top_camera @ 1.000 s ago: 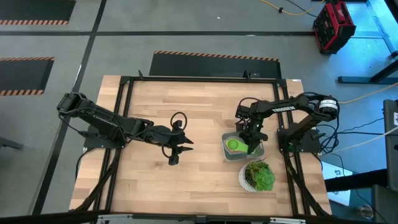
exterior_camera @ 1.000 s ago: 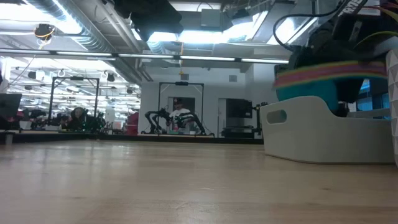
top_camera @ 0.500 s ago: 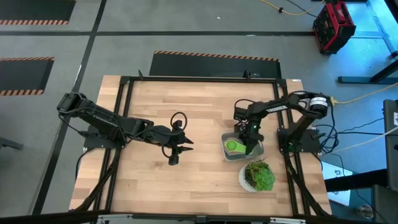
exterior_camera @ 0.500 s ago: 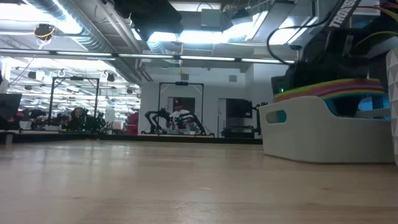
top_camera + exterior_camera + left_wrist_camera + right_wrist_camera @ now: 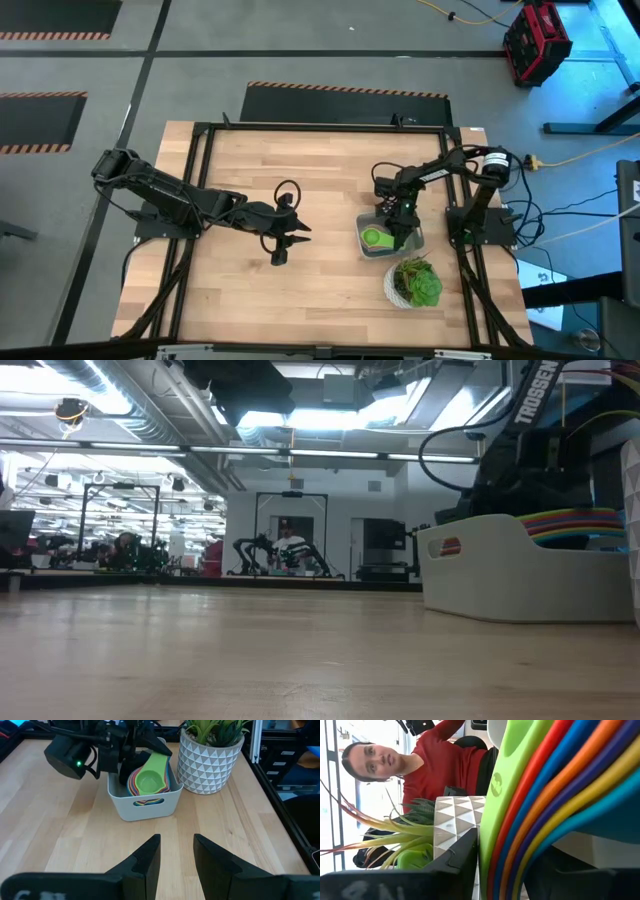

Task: Nest measuring cups in basket
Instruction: Put the stacked measuring cups into the gray bin

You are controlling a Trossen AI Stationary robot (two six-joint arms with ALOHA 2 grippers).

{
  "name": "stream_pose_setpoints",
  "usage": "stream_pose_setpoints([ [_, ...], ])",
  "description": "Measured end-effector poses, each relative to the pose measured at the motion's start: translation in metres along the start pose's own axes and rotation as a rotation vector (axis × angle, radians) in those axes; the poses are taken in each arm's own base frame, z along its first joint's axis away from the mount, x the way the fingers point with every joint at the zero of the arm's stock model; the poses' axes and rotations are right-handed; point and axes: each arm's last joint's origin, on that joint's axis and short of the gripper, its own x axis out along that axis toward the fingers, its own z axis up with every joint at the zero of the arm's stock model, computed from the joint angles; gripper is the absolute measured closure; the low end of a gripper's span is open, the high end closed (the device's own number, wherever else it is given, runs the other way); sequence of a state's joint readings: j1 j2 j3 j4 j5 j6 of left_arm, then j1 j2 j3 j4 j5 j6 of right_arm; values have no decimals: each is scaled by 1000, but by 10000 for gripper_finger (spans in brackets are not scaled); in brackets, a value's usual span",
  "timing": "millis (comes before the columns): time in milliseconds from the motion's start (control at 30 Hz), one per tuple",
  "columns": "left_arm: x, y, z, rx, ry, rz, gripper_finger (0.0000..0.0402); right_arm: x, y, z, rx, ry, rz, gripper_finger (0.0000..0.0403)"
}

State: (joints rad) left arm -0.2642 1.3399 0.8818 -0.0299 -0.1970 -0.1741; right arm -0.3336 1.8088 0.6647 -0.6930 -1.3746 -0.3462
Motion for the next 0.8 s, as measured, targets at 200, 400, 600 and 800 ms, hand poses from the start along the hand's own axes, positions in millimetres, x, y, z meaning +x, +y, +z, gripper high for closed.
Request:
stream_pose_setpoints([
  [200,0,0,0,0,0,0,292,0,0,0,2,0,-1,273],
  [400,0,0,0,0,0,0,292,0,0,0,7,4,-10,273],
  [600,0,0,0,0,0,0,292,0,0,0,21,4,-13,273],
  [800,0,0,0,-1,0,0,292,0,-1,0,21,5,-16,273],
])
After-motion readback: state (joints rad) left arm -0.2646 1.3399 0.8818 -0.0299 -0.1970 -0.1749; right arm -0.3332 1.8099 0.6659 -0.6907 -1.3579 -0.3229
